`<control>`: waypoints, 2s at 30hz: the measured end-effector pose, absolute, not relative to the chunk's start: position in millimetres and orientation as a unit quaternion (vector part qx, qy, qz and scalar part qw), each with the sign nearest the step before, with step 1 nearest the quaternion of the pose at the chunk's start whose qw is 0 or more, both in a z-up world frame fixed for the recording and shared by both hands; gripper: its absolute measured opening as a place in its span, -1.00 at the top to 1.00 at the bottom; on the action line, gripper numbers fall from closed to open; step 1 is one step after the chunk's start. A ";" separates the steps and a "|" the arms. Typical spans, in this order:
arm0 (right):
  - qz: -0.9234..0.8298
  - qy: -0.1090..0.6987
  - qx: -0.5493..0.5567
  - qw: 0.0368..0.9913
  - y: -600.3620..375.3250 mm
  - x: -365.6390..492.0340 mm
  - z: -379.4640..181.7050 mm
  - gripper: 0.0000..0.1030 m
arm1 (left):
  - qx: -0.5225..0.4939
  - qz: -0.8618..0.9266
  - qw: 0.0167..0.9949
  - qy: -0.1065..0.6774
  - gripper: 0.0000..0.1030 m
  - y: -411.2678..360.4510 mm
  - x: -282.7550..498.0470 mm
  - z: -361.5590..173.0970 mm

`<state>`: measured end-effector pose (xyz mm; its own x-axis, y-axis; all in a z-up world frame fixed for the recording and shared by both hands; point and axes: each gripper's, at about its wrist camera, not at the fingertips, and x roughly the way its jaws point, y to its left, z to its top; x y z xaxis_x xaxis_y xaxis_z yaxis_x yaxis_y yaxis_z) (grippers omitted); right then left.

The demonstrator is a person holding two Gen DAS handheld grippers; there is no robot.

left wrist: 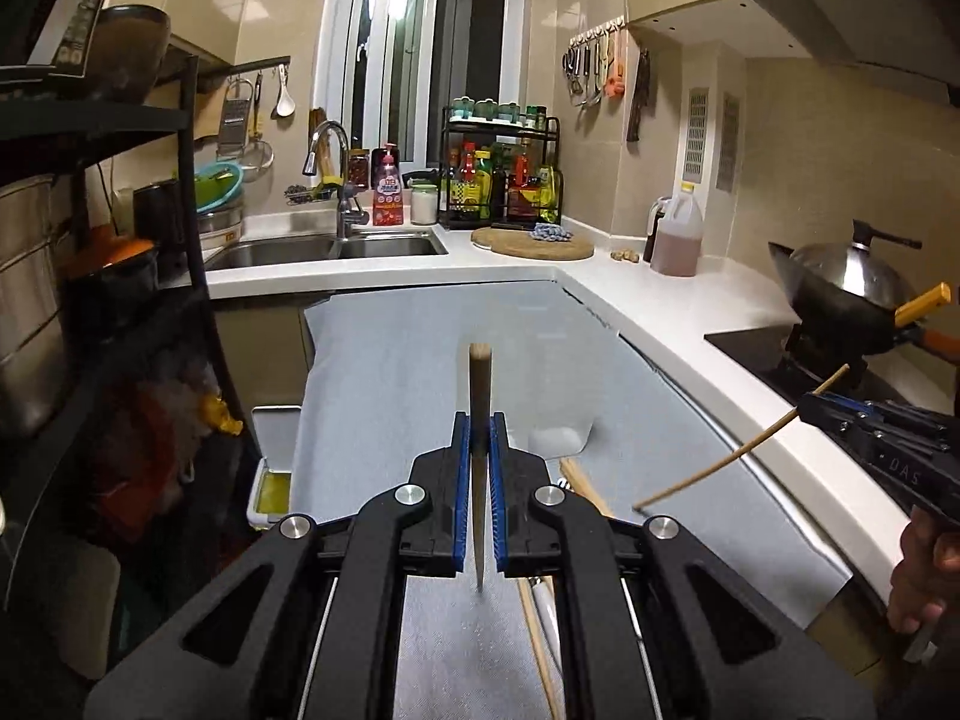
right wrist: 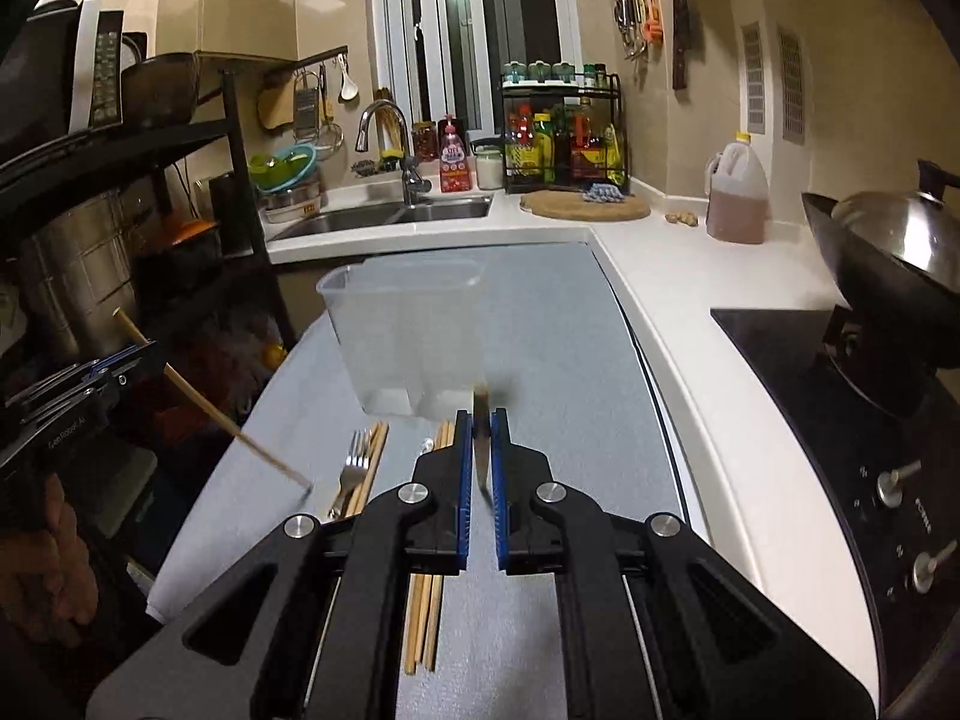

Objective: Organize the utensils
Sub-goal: 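Lift the chopsticks upright with both grippers and carry them over the clear container, then lower the chopsticks into the container and open both grippers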

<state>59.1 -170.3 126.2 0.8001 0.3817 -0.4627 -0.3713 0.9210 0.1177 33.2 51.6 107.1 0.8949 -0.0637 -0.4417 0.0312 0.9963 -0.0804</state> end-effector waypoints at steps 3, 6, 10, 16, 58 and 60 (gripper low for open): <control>0.204 0.251 0.013 0.946 -166.9 70.6 136.4 0.88 | -0.045 -0.034 0.971 0.231 0.88 54.1 42.4 117.3; 0.210 0.257 0.008 0.943 -162.8 80.0 145.4 0.88 | -0.057 -0.042 0.968 0.242 0.88 56.8 51.1 123.9; 0.213 0.255 0.002 0.943 -156.4 90.2 166.4 0.88 | -0.071 -0.045 0.965 0.250 0.88 67.4 62.4 134.0; 0.221 0.236 0.000 0.946 -147.3 109.4 212.9 0.88 | -0.093 -0.058 0.963 0.247 0.88 81.4 90.3 168.3; 0.185 0.270 0.058 0.943 -131.1 211.7 174.6 0.36 | -0.085 -0.028 0.968 0.233 0.09 83.3 186.8 165.9; 0.181 0.259 0.051 0.947 -136.0 197.8 177.0 0.36 | -0.084 -0.026 0.971 0.224 0.09 82.8 171.3 170.9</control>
<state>197.8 -136.0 177.0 0.7999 0.3694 -0.4729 -0.3169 0.9292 0.1899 171.3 82.8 170.9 0.8980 -0.0881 -0.4310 0.0124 0.9844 -0.1753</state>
